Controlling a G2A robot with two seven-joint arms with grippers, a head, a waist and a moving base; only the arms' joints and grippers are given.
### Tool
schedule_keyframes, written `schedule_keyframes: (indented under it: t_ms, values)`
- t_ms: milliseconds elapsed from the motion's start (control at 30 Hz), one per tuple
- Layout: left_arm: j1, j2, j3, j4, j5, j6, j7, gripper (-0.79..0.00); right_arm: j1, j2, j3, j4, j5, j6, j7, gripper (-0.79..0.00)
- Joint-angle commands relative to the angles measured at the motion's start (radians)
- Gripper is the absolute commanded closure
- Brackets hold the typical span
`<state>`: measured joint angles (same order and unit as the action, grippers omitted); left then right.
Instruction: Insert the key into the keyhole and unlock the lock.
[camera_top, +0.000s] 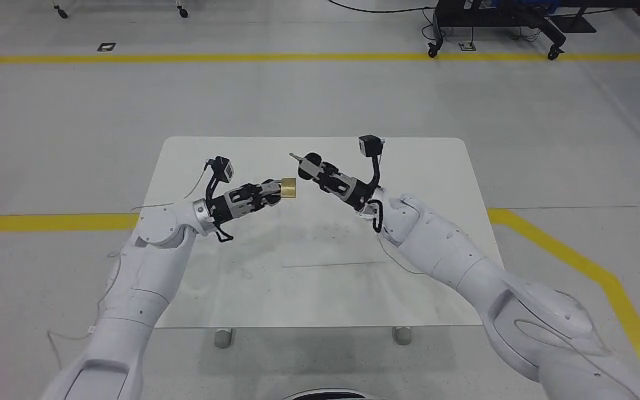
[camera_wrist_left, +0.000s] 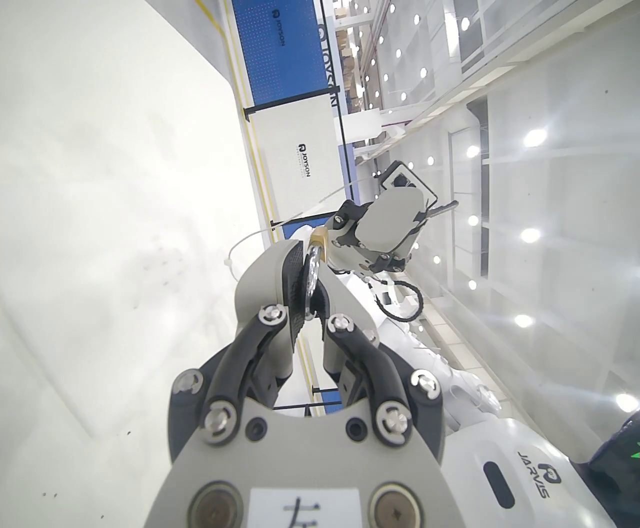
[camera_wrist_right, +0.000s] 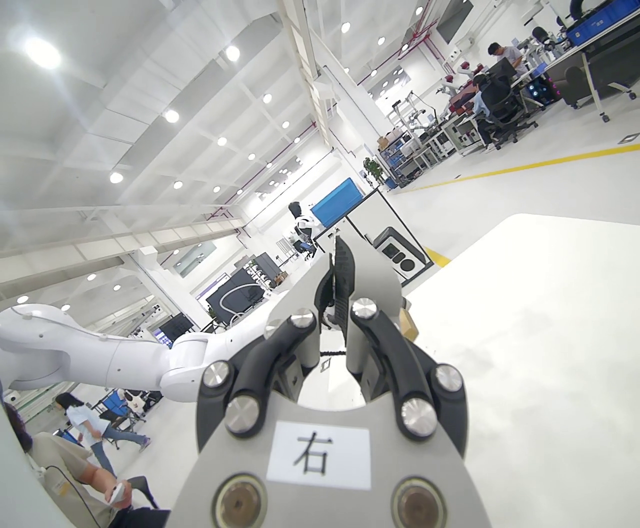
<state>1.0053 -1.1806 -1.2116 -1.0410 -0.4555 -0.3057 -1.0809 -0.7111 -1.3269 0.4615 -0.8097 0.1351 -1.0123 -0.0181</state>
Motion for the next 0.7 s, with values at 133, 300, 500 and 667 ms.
schedule_keyframes:
  t_ms: [133,300,500,667]
  values:
    - [-0.022,-0.006,0.007,0.033,-0.070,-0.016,-0.057,0.000,0.011,-0.041,0.019,0.093,-0.024,0.000,-0.034,0.000]
    - [-0.032,-0.008,0.004,0.050,-0.119,-0.019,-0.089,0.000,0.022,-0.076,0.023,0.152,-0.023,0.000,-0.015,0.000]
    - [-0.049,-0.011,0.022,0.056,-0.101,-0.018,-0.092,0.000,0.043,-0.110,0.036,0.186,-0.019,0.000,0.025,0.000]
    - [-0.056,-0.013,0.027,0.065,-0.101,-0.017,-0.087,0.000,0.049,-0.130,0.050,0.199,-0.008,0.000,0.071,0.000]
